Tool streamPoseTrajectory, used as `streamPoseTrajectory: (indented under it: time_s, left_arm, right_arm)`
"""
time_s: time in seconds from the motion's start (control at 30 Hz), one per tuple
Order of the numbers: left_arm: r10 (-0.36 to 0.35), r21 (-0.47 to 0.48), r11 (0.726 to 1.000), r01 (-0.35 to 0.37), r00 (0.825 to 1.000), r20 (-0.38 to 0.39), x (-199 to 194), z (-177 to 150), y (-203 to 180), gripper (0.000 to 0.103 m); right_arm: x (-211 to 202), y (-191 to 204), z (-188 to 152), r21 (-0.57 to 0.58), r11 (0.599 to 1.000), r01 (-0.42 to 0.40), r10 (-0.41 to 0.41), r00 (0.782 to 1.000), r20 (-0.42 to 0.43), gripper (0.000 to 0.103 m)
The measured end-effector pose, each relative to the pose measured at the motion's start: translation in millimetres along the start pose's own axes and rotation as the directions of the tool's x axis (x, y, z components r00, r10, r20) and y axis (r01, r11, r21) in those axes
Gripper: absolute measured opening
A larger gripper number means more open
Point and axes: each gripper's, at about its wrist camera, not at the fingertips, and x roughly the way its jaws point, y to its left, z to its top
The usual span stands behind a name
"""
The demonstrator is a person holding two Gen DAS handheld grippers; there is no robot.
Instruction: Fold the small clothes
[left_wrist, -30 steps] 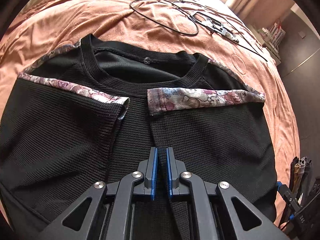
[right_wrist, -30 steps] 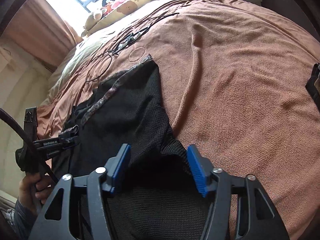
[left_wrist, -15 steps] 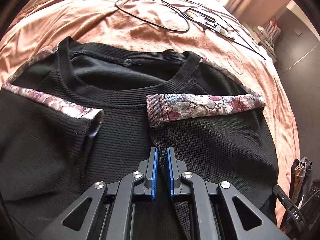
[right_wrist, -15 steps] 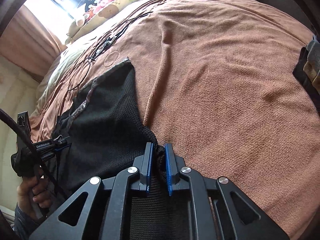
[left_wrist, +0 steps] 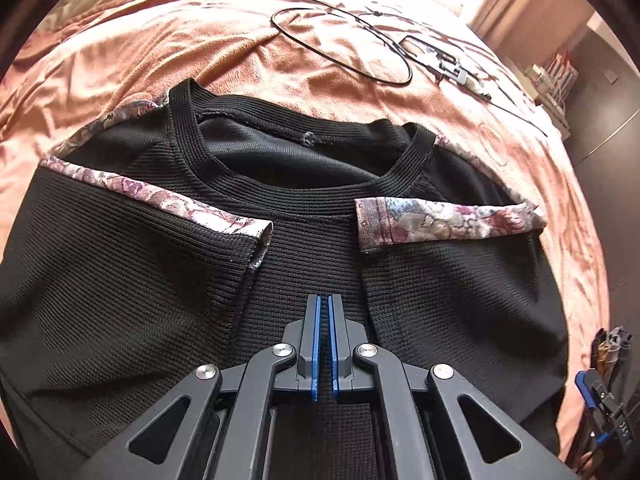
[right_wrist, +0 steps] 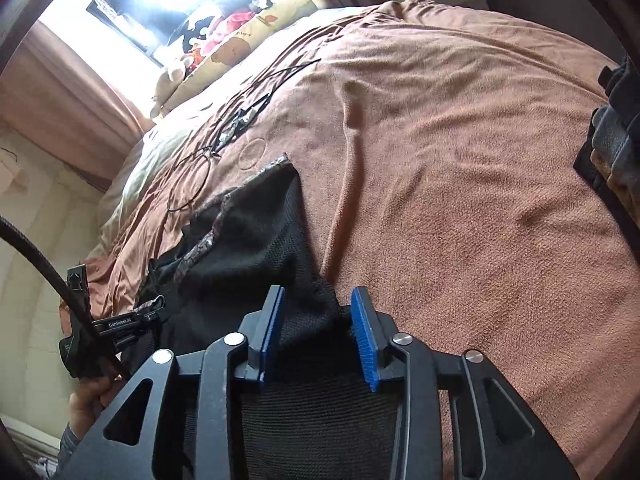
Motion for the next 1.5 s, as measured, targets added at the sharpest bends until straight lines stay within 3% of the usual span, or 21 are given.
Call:
streamPoseTrajectory:
  time_s: [0.1, 0.2, 0.23, 0.27, 0.33, 0.43, 0.5, 0.57, 0.6, 0.67, 0.9, 1.13, 1.3, 1.43, 1.5]
  left_arm:
    - [-0.031, 0.006, 1.000, 0.031, 0.999, -0.011, -5, 0, -3, 0.008]
    - [-0.040, 0.038, 0.998, 0.039, 0.999, 0.002, -8, -2, -16, 0.014]
    - [-0.034, 0.053, 0.998, 0.034, 0.999, -0.004, -6, -3, -21, 0.025]
    - [-0.019, 0.065, 0.998, 0.020, 1.000, -0.013, -2, -2, -26, 0.042]
    - [0.015, 0.076, 0.997, -0.012, 0.999, -0.034, 6, -3, -35, 0.060]
    - [-0.012, 0.071, 0.997, 0.016, 0.998, -0.055, 13, -11, -39, 0.060]
    - [0.003, 0.067, 0.998, 0.001, 0.998, -0.064, 15, -18, -40, 0.053]
    - [0.033, 0.077, 0.997, -0.027, 0.997, -0.073, 14, -25, -42, 0.033]
    - [0.028, 0.078, 0.997, -0.022, 0.996, -0.079, 13, -28, -43, 0.029]
    - [0.016, 0.082, 0.997, -0.009, 0.996, -0.093, 10, -35, -46, 0.004]
    - [0.059, 0.097, 0.994, -0.052, 0.996, -0.071, -1, -40, -44, 0.003]
    - [0.031, 0.076, 0.997, -0.027, 0.998, -0.047, -13, -41, -28, 0.005]
    - [0.028, 0.045, 0.999, -0.027, 0.999, -0.020, -42, -43, -9, 0.007]
    - [0.047, 0.033, 0.998, -0.047, 0.999, 0.013, -71, -51, 13, 0.036]
    - [0.053, 0.033, 0.998, -0.054, 0.998, 0.042, -89, -57, 24, 0.041]
  right_arm:
    - [-5, 5, -3, -0.001, 0.999, -0.043, 0.043, 0.999, 0.032, 0.044]
    - [3, 12, -7, -0.030, 0.996, -0.087, 0.087, 0.996, 0.008, 0.044]
    - [7, 14, -8, -0.040, 0.995, -0.088, 0.088, 0.996, -0.008, 0.044]
    - [12, 15, -10, -0.046, 0.996, -0.082, 0.080, 0.996, -0.025, 0.044]
    - [22, 12, -11, -0.051, 0.997, -0.053, 0.050, 0.998, -0.045, 0.044]
    - [35, 4, -10, -0.043, 0.999, -0.027, 0.024, 0.997, -0.070, 0.044]
    - [41, 0, -10, -0.026, 0.999, -0.022, 0.020, 0.996, -0.084, 0.044]
    - [45, 0, -9, -0.024, 1.000, -0.018, 0.016, 0.995, -0.095, 0.044]
    - [45, 0, -8, -0.023, 1.000, -0.015, 0.013, 0.995, -0.099, 0.044]
    - [46, 3, -7, -0.018, 1.000, -0.009, 0.008, 0.994, -0.105, 0.044]
    - [38, 9, -9, -0.012, 1.000, 0.001, -0.002, 0.992, -0.125, 0.044]
    - [21, 27, -8, -0.076, 0.994, -0.082, 0.075, 0.994, -0.084, 0.044]
    - [29, 33, -18, -0.119, 0.990, -0.069, 0.054, 0.991, -0.125, 0.044]
    - [13, 42, -21, -0.151, 0.987, -0.051, 0.036, 0.994, -0.104, 0.044]
    - [1, 47, -25, -0.172, 0.985, -0.033, 0.018, 0.996, -0.085, 0.044]
